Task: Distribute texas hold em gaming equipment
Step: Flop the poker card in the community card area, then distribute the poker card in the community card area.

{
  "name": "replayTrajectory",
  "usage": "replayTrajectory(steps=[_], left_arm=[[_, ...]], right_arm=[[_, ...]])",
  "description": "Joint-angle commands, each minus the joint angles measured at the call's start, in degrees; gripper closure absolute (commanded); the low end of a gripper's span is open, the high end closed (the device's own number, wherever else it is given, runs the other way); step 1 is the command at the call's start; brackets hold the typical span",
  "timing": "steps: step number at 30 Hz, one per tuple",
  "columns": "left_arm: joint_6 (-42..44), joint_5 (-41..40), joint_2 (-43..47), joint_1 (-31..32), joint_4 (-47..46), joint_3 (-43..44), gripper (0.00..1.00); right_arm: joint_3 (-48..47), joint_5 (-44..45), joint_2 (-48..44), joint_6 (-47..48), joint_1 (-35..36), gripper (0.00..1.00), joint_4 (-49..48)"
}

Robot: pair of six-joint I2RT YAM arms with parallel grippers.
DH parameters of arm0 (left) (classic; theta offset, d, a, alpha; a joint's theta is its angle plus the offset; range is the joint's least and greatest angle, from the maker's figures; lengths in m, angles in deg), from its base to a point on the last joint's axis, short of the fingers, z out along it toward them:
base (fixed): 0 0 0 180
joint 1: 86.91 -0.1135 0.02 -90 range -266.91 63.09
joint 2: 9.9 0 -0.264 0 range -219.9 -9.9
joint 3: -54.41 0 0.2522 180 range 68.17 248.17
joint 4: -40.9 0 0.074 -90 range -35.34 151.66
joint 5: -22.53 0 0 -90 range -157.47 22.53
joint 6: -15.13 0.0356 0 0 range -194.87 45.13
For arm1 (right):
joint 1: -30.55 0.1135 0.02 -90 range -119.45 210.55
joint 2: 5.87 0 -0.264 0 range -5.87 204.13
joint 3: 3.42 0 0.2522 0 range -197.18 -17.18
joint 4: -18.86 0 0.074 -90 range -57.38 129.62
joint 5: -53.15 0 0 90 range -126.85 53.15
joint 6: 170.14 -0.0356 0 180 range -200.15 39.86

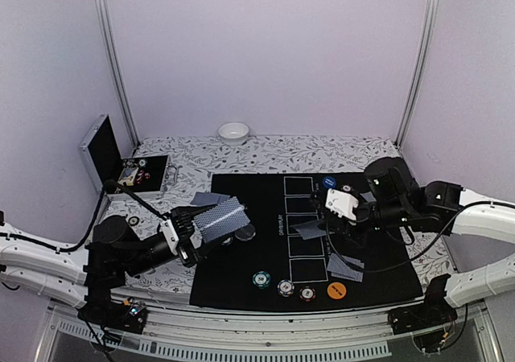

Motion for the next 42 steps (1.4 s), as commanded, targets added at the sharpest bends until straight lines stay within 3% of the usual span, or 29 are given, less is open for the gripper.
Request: replayTrajectory(steps=[1, 10, 23, 34, 42], left_arm=[[-0.39, -1.11, 1.4, 0.94, -2.2, -1.05, 0.41], [0.47, -0.34, 1.68, 0.12, -4.05, -2.91, 0.4], [0.9, 1.36, 3.88, -1.07, -5.51, -4.98, 0.4], [0.82, 2.56, 3.9, -1.88, -5.84, -5.13, 0.4], [0.74, 2.7, 3.95, -2.33, -6.32, -5.69, 0.4]], right_arm=[[11.89, 0.23, -3.65, 29.39, 0.59, 0.98, -18.91], [17.48, -7.0, 4.53, 48.53, 0.6, 0.98, -29.19], [24.99, -12.79, 9.18, 58.87, 0.54, 0.98, -29.69], [27.87, -9.11, 8.98, 68.36, 0.78, 0.98, -24.9], [24.76, -5.92, 12.56, 73.34, 0.75, 0.98, -23.9]])
